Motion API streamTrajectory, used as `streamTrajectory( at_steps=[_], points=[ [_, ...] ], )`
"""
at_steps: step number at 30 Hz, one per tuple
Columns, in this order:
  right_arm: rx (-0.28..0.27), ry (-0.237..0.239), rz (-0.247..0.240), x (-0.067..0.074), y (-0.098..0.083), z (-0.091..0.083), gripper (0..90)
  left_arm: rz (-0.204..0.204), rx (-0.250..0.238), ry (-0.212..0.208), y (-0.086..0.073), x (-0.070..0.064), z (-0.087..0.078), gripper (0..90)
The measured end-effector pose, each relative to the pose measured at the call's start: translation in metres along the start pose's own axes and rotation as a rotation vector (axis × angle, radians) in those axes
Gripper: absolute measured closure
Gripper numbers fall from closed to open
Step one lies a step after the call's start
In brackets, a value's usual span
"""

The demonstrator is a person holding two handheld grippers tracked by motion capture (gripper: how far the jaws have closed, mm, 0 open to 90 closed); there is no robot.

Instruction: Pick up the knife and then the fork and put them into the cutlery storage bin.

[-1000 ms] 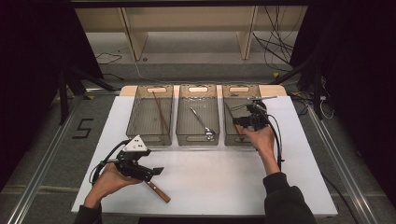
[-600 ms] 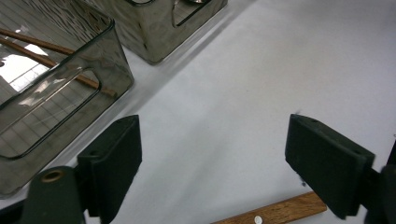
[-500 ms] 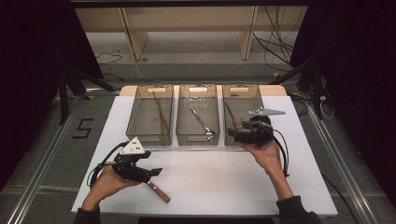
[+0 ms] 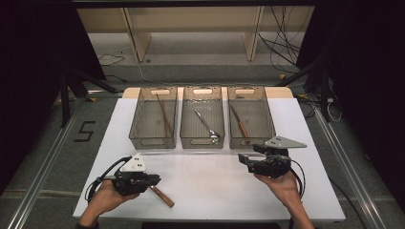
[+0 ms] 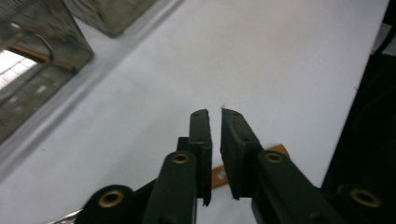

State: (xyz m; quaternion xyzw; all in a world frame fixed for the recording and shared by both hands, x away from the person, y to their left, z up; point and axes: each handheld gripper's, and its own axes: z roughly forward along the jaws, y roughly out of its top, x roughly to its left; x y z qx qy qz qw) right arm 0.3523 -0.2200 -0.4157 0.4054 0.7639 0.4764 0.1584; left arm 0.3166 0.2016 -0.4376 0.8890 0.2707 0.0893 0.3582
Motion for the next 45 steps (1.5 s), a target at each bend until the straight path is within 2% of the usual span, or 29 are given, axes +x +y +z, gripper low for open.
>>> streamTrajectory(
  at_steps=[3,8,13,19,25,33,38,40,45],
  points=[
    [0.007,0.004,-0.020,0.005,-0.005,0.000,29.6,0.017,0.031,-0.033,-0.005,-0.005,0.004,88.8],
    [0.017,0.011,-0.036,0.011,-0.012,0.000,29.6,0.041,0.082,-0.085,-0.013,-0.014,0.013,89.1],
    [0.010,0.020,-0.039,0.015,-0.017,-0.003,29.6,0.041,0.097,-0.114,-0.021,-0.021,0.022,89.0],
    [0.011,0.032,-0.048,0.018,-0.022,-0.007,29.3,0.041,0.101,-0.128,-0.028,-0.028,0.033,89.0],
    [0.012,0.033,-0.041,0.019,-0.024,-0.008,29.3,0.057,0.091,-0.128,-0.026,-0.029,0.040,89.0],
    [0.015,0.034,-0.042,0.019,-0.024,-0.008,29.3,0.061,0.061,-0.098,-0.020,-0.032,0.049,89.0],
    [0.014,0.034,-0.041,0.019,-0.024,-0.008,29.3,0.068,0.050,-0.072,-0.015,-0.029,0.055,89.0],
    [0.012,0.035,-0.041,0.019,-0.024,-0.008,29.3,0.056,0.041,-0.055,-0.012,-0.028,0.058,89.0],
    [0.011,0.035,-0.045,0.019,-0.023,-0.008,29.3,0.057,0.044,-0.034,-0.001,-0.020,0.067,89.0]
  ],
)
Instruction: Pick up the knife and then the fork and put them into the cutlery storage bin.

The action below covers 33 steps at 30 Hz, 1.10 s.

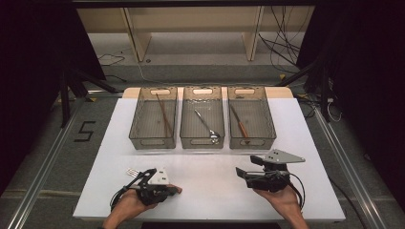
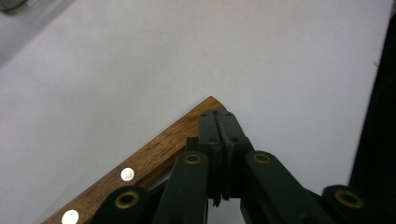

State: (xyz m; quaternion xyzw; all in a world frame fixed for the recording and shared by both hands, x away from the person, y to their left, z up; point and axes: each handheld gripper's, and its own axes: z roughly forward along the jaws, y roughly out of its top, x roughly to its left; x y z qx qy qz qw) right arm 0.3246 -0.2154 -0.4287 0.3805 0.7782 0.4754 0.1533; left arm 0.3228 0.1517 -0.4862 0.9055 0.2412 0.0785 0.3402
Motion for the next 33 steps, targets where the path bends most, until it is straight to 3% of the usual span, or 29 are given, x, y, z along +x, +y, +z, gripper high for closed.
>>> streamTrajectory(
  at_steps=[7,13,20,24,27,33],
  points=[
    [-0.004,0.001,0.001,-0.001,0.000,-0.001,29.3,-0.028,-0.011,0.003,0.009,0.014,0.008,89.0],
    [-0.001,0.002,0.003,-0.001,-0.001,-0.001,29.3,-0.022,-0.006,0.014,0.011,0.016,0.009,88.9],
    [0.000,0.004,0.005,-0.001,-0.001,-0.002,29.3,-0.008,-0.011,0.009,0.018,0.016,-0.009,81.5],
    [0.001,0.007,0.004,-0.001,-0.001,-0.002,29.3,0.007,0.022,-0.011,0.026,0.020,-0.023,63.9],
    [0.001,0.010,0.001,-0.001,-0.001,-0.001,29.3,0.017,0.033,0.011,0.030,0.023,-0.030,51.1],
    [-0.009,0.023,-0.001,0.001,-0.002,-0.001,28.7,0.008,0.061,0.046,0.034,0.039,-0.036,36.9]
  ],
)
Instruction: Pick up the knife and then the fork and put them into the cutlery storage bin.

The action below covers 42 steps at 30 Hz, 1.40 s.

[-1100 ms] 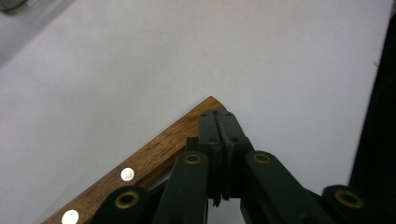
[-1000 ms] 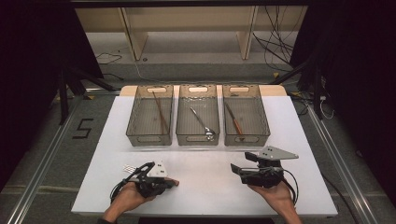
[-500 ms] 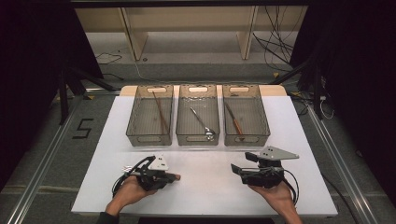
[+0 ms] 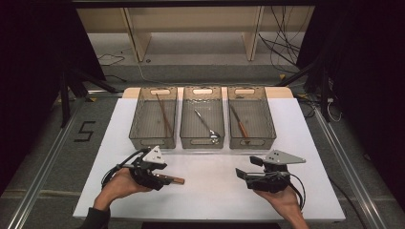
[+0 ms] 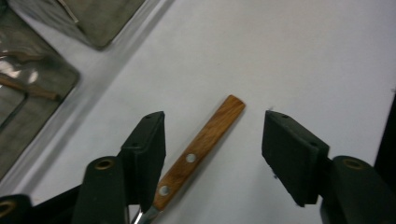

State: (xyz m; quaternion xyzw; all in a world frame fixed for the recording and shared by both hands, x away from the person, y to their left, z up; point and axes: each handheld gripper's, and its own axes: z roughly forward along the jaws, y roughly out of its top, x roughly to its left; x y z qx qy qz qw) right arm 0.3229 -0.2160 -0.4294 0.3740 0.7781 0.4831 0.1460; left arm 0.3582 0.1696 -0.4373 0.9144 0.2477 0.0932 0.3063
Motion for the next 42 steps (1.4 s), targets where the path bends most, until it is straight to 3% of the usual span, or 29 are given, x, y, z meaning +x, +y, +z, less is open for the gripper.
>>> streamTrajectory(
  at_steps=[5,11,21,34,40,42],
  points=[
    [-0.011,0.022,-0.008,0.003,0.000,0.000,26.2,-0.010,0.036,0.001,0.002,0.015,0.003,31.0],
    [-0.013,0.031,-0.011,0.005,0.000,0.000,25.2,0.020,0.108,-0.013,0.006,0.026,0.010,28.3],
    [-0.008,0.034,-0.014,0.006,-0.001,0.000,25.0,0.036,0.199,-0.064,-0.004,0.030,0.016,31.0],
    [-0.006,0.031,-0.013,0.005,-0.002,0.000,25.2,0.102,0.298,-0.086,-0.009,0.029,0.033,46.7],
    [-0.003,0.031,-0.012,0.005,-0.002,0.000,25.3,0.109,0.293,-0.068,-0.010,0.029,0.032,59.6],
    [-0.003,0.030,-0.013,0.005,-0.002,0.000,25.4,0.131,0.303,-0.073,-0.011,0.028,0.031,61.7]
  ],
)
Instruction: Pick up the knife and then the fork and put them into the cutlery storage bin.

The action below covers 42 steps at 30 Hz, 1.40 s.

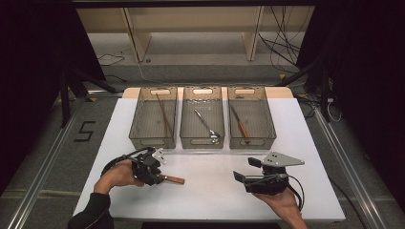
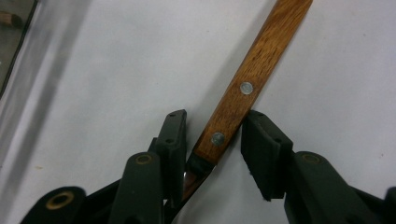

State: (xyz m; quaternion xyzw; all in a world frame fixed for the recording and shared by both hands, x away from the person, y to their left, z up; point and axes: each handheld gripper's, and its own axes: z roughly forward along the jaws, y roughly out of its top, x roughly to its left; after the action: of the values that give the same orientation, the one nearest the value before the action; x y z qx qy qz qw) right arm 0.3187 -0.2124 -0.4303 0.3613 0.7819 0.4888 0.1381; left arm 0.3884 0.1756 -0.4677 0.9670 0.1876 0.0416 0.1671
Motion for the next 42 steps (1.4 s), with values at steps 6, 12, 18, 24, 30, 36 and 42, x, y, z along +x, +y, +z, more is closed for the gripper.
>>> streamTrajectory(
  at_steps=[6,12,18,24,30,36,42],
  points=[
    [0.001,0.000,0.002,0.000,0.000,0.000,25.5,0.066,-0.005,-0.019,-0.001,-0.004,-0.001,71.7],
    [-0.003,-0.002,0.002,0.000,0.000,-0.001,25.6,0.089,-0.005,-0.044,-0.001,-0.007,-0.002,76.5],
    [-0.006,0.009,-0.007,0.003,0.001,0.000,25.7,0.075,-0.052,-0.025,0.005,-0.012,-0.014,76.8],
    [-0.019,0.037,-0.035,0.014,0.004,0.001,25.6,0.080,-0.114,-0.011,0.019,-0.025,-0.028,76.8],
    [-0.027,0.070,-0.090,0.031,0.006,0.005,25.6,0.100,-0.126,-0.036,0.035,-0.038,-0.027,76.9],
    [-0.005,0.105,-0.175,0.050,0.005,0.013,25.5,0.101,-0.136,-0.066,0.047,-0.045,-0.024,76.9],
    [0.004,0.097,-0.273,0.067,0.003,0.020,25.6,0.079,-0.115,-0.109,0.059,-0.051,-0.021,76.8]
  ],
)
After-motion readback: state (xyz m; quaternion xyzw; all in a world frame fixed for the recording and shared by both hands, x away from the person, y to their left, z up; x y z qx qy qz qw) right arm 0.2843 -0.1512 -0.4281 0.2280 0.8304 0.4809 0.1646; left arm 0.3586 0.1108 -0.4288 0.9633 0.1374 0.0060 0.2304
